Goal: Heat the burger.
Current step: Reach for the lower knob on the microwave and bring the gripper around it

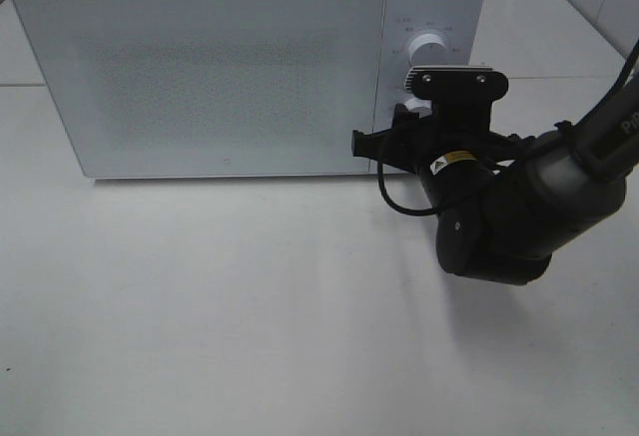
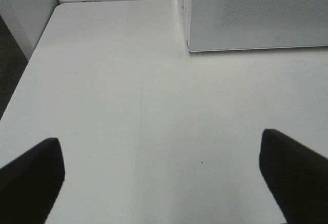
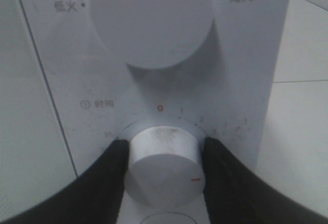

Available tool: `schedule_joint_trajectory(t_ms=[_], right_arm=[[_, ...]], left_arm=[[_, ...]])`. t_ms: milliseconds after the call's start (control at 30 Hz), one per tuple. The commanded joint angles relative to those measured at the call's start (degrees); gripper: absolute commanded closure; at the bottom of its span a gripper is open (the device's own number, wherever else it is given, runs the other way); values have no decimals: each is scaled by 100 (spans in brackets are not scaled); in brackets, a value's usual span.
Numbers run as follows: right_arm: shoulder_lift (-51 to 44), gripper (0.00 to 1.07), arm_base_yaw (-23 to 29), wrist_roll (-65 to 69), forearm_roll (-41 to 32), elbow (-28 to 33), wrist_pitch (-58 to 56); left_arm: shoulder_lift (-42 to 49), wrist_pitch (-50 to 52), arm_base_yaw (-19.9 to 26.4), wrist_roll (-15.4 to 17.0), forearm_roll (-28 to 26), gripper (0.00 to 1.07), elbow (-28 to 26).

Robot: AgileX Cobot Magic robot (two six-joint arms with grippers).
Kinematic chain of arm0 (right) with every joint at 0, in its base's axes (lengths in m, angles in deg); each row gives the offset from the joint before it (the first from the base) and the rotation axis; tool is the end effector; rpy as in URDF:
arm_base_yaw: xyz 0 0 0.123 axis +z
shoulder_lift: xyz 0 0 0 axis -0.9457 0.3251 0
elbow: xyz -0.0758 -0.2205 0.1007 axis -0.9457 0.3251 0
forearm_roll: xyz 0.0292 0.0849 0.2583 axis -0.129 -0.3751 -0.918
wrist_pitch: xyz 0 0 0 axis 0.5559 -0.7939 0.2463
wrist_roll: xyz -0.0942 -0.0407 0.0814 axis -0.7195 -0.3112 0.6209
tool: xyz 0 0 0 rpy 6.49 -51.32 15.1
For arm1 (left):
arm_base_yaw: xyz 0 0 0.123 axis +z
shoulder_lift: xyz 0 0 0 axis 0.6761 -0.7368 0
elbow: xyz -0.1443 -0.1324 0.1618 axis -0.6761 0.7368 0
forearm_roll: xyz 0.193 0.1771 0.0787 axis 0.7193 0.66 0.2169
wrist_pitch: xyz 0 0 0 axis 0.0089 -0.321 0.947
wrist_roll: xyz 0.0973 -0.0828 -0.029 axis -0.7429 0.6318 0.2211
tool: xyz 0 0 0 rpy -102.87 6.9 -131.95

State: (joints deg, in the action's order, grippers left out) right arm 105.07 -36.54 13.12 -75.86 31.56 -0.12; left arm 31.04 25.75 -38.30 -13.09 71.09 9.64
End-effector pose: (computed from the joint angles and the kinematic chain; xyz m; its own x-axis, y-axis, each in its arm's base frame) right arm 0.3530 0.1524 0.0610 -0.0874 0.0299 -0.9957 0.0062 0.9995 0.0295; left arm 0.0816 -0.0036 0.2717 -0.4406 0.0360 -0.8970 0.0226 0.9993 0.0290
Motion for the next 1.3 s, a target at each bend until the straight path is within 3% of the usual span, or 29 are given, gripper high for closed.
schedule_joint_trajectory(t_ms=[33, 367, 767, 1300], right_arm=[[-17, 94, -46, 52, 92, -86, 304], [-17, 95, -46, 808, 126, -86, 527], [-17, 98, -46, 3633, 304, -80, 905], [-17, 98, -46, 6411, 527, -74, 905]], left_arm=[[149, 74, 29, 0, -11, 9, 11], [149, 74, 29, 0, -11, 9, 11], [149, 74, 29, 0, -11, 9, 11], [149, 74, 29, 0, -11, 9, 11]])
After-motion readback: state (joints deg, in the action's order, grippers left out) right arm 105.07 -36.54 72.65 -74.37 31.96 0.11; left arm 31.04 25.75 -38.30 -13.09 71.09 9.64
